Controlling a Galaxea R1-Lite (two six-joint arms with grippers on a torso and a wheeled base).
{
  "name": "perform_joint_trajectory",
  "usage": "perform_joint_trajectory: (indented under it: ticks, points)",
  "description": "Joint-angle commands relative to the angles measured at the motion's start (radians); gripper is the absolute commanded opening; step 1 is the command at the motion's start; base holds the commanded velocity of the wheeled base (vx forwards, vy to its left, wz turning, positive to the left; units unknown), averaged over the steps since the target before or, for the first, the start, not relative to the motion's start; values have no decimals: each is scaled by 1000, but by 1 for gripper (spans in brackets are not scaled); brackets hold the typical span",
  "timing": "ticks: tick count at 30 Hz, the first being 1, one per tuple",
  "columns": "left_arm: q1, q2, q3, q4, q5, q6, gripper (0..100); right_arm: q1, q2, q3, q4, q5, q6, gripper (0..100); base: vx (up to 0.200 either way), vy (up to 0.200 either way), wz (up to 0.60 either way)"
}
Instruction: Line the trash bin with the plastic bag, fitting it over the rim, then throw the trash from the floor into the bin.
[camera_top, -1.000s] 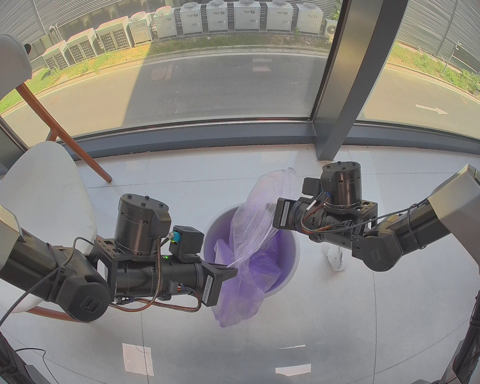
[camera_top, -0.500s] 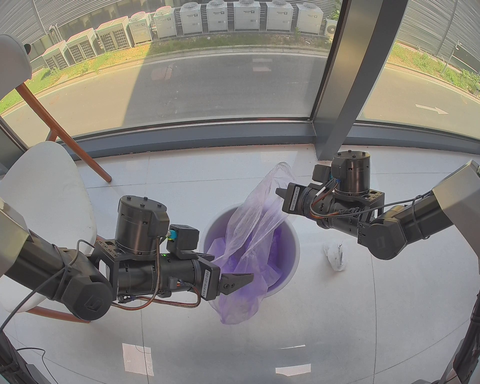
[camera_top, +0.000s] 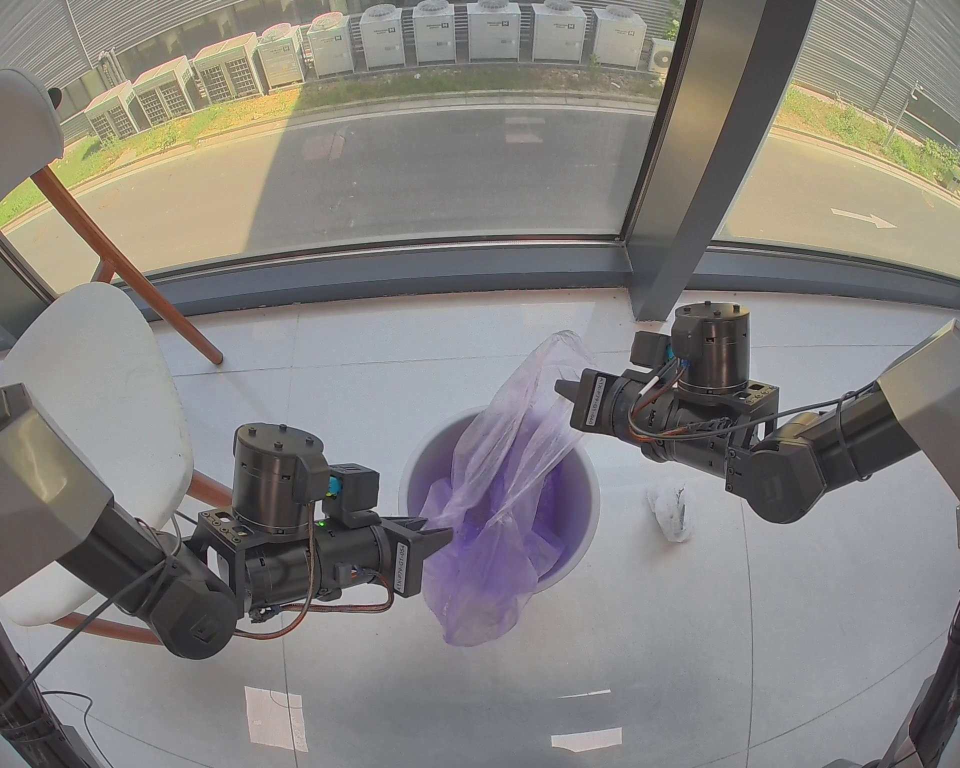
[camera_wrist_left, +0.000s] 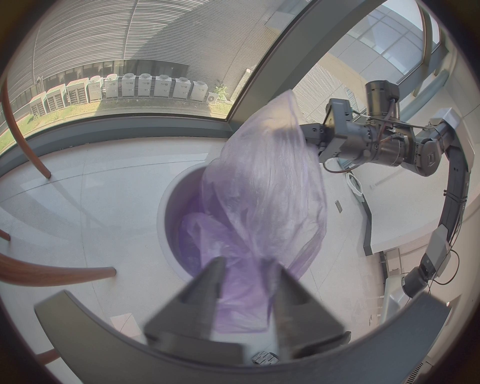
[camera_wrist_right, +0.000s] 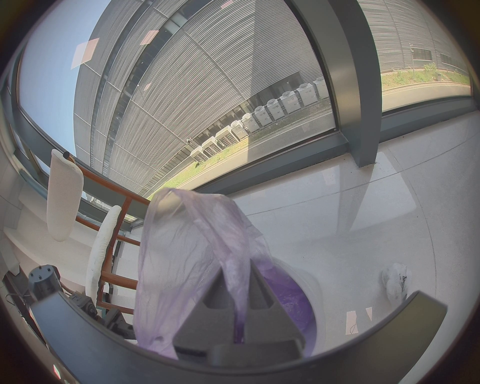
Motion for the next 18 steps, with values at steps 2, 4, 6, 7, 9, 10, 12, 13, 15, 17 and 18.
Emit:
perform_joint_trajectory:
  ticks: [2,4,6,7,9,10,12,13,15,17,18]
  points:
    - [36,15,13,-5,1,-1,0,-7,-45,39,-2,4,-1,0,0,0,0]
    - [47,15,11,-8,1,-1,0,-19,-57,58,-2,9,-2,0,0,0,0]
    - [78,19,8,-58,0,-2,0,-51,-57,82,-3,35,-34,0,0,0,0]
    - [89,28,4,-86,0,-2,0,-74,-55,90,-3,60,-76,0,0,0,0]
    - [99,62,-12,-123,1,-4,0,-120,-52,96,-3,110,-163,0,0,0,0]
    - [99,75,-29,-135,1,-4,0,-142,-51,94,-5,143,-209,0,0,0,0]
    - [95,71,-64,-121,1,-21,0,-180,-52,91,-3,204,-281,0,0,0,0]
    - [90,67,-79,-107,1,-37,0,-191,-52,87,-3,222,-300,0,0,0,0]
    - [79,42,-131,-57,3,-90,0,-209,-52,76,-3,251,-326,0,0,0,0]
    - [73,28,-154,-20,6,-114,0,-216,-52,70,-3,258,-330,0,0,0,0]
    - [72,15,-191,46,11,-134,0,-223,-49,59,-3,262,-334,0,0,0,0]
